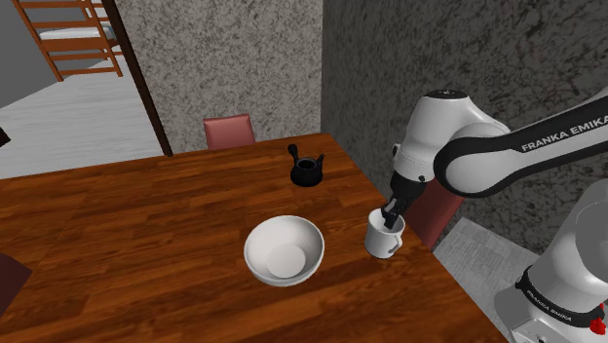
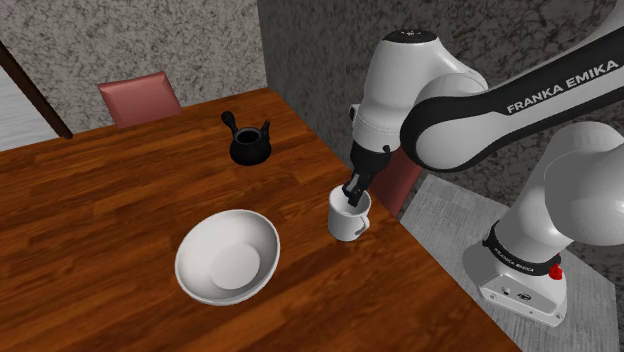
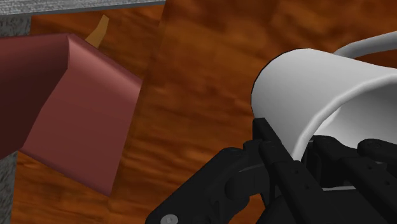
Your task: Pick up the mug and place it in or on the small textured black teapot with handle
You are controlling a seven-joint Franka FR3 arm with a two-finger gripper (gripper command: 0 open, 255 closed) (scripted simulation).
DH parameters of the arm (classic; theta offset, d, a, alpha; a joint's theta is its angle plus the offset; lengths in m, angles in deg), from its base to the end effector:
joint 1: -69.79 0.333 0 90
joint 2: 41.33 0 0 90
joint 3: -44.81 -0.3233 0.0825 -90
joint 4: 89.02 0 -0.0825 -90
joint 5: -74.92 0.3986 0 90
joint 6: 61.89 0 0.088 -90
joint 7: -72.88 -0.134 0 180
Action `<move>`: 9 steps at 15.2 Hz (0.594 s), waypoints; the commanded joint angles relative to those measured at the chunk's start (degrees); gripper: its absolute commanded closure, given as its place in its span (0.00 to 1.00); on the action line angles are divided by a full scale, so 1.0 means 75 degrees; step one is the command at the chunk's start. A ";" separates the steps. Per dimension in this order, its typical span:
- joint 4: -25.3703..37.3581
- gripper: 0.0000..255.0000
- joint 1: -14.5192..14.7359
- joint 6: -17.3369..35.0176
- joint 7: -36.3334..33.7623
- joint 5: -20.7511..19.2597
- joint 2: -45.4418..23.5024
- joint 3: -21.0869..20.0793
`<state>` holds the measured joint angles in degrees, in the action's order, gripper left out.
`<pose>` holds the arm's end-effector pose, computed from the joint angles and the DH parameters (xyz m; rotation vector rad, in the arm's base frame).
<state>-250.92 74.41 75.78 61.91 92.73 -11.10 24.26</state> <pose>0.3335 0.1438 0.3160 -3.0724 0.0176 -0.1216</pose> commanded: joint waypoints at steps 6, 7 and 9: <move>0.0104 1.00 -0.0004 -0.0283 -0.0013 -0.0036 0.0183 0.0046; 0.0158 1.00 -0.0007 -0.0424 -0.0020 -0.0054 0.0269 0.0070; 0.0273 1.00 -0.0013 -0.0699 -0.0033 -0.0092 0.0432 0.0116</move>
<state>-249.23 74.30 71.47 61.75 92.13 -8.44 25.00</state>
